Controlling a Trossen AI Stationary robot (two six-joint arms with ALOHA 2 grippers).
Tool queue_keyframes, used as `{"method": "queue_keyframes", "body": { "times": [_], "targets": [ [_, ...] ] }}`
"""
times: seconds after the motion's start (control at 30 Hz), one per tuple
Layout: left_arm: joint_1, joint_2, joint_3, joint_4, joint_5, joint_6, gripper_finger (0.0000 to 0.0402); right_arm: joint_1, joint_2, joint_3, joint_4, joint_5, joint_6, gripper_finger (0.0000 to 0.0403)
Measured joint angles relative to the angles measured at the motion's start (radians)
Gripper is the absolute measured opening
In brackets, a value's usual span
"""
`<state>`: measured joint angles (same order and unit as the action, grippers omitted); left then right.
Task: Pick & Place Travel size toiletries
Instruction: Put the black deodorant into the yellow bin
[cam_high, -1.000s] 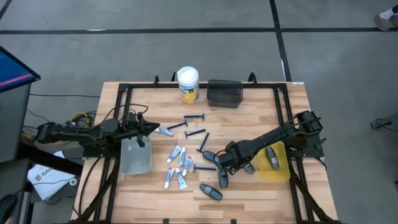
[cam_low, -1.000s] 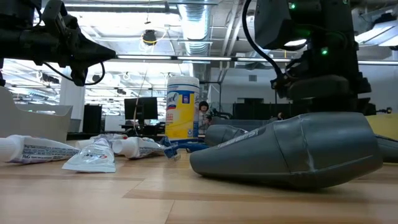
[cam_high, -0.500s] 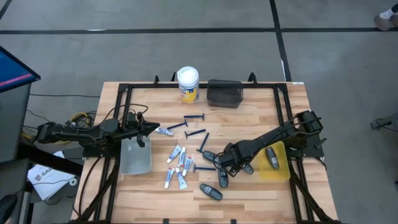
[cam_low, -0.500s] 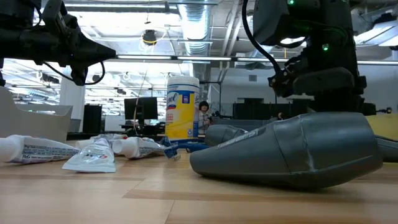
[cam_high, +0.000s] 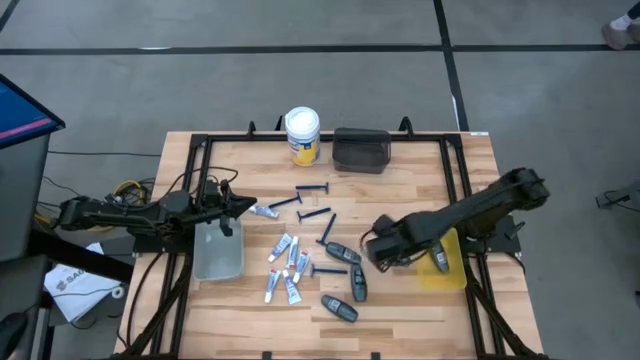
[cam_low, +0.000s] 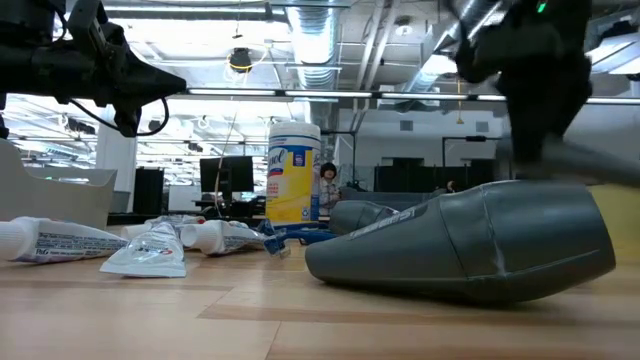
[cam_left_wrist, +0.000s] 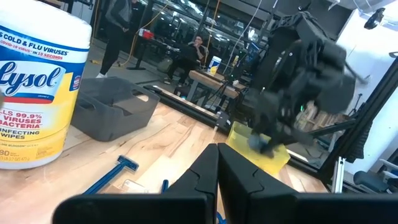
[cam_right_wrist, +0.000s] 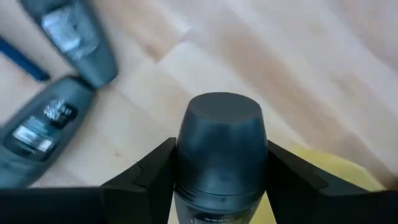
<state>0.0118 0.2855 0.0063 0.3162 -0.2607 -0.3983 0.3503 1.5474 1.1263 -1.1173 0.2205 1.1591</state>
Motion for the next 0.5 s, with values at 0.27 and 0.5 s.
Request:
{"method": "queue_keyframes", "body": {
  "times": [0.27, 0.5],
  "targets": [
    [0.000, 0.000, 0.000, 0.000, 0.000, 0.000, 0.0000, 0.127, -0.159, 0.000, -0.341, 0.065, 0.375, 0.0187],
    [0.000, 0.000, 0.000, 0.000, 0.000, 0.000, 0.0000, 0.248, -0.108, -0.007, -0.421, 0.057, 0.605, 0.0189]
  ]
}}
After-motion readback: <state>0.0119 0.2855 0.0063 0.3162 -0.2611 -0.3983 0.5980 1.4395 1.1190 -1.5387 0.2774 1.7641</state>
